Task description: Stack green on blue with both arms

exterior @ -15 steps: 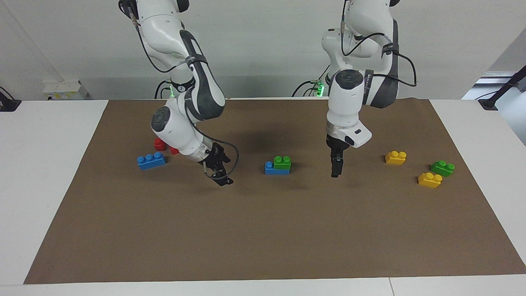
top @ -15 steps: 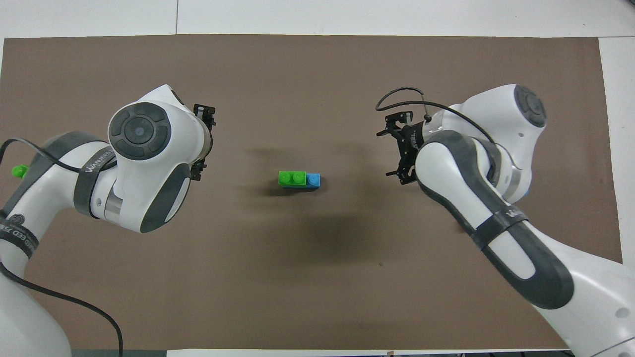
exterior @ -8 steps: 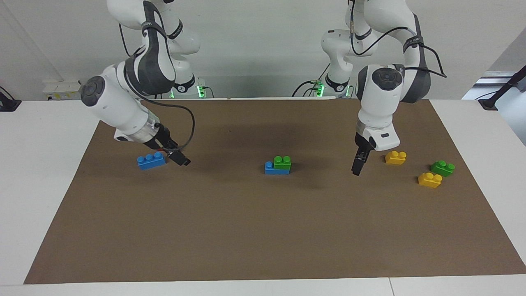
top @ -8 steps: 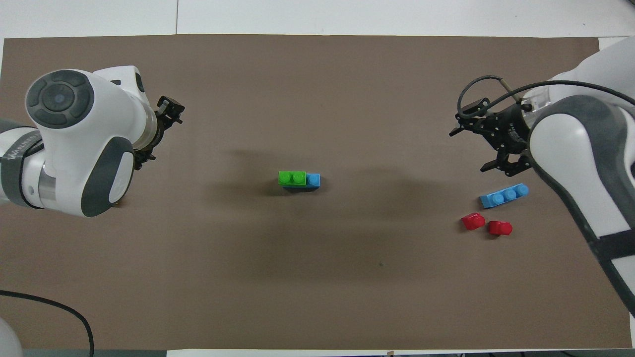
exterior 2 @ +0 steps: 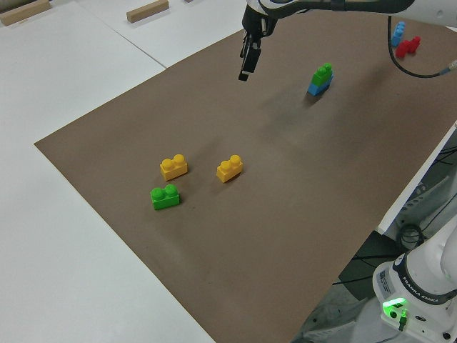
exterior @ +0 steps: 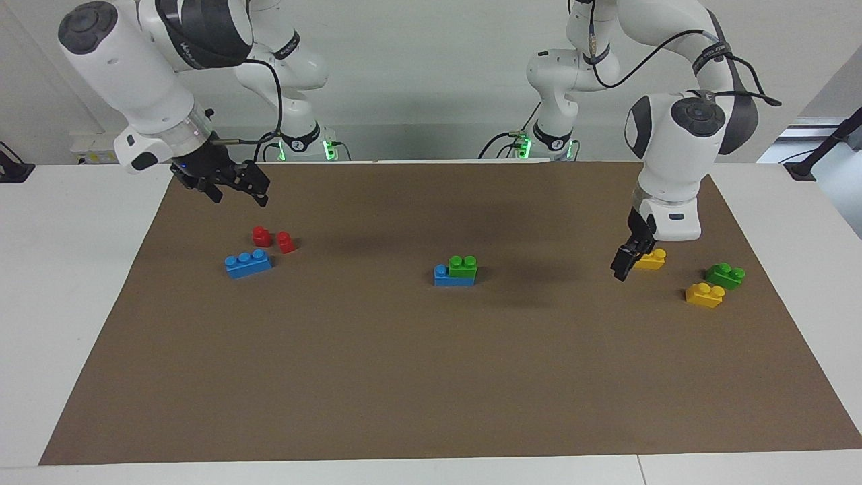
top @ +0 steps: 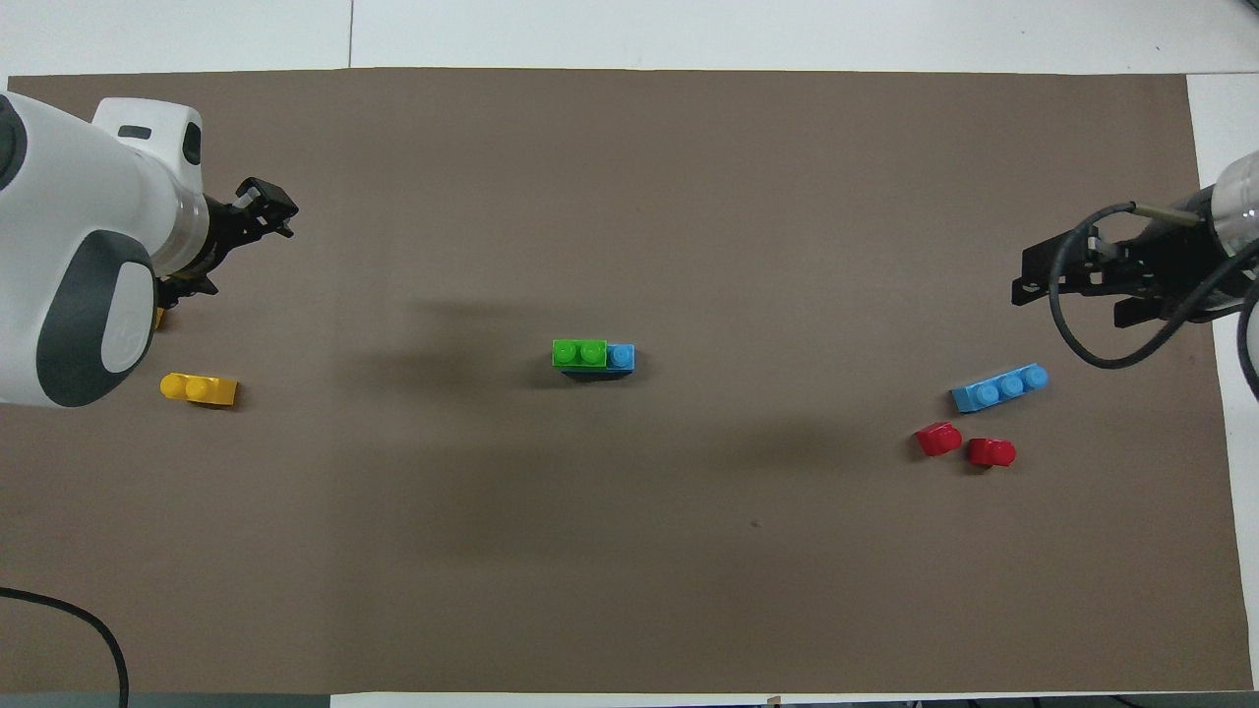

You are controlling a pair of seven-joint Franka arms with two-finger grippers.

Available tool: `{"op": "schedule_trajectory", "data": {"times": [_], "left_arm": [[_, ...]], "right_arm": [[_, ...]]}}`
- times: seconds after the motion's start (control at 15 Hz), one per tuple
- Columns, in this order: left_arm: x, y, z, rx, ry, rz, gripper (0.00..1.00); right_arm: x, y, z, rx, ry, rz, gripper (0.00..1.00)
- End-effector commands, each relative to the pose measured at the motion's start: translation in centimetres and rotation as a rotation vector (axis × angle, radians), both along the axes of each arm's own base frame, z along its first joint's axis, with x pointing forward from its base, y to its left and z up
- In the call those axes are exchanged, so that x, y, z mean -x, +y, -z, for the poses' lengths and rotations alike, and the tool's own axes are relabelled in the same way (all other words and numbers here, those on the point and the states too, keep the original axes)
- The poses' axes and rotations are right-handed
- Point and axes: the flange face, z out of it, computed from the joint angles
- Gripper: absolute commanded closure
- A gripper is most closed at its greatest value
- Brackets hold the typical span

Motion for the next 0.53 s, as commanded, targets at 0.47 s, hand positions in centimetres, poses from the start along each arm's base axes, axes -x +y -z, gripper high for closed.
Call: {"op": "schedule_trajectory", "data": {"times": [0.47], "left_arm": [[-0.4, 5.0, -6.6, 0.03, 0.076, 0.526, 0.0]], "right_arm": [[0.2, -2.1, -0.5, 0.105, -0.014, -0.187, 0.0]]}}
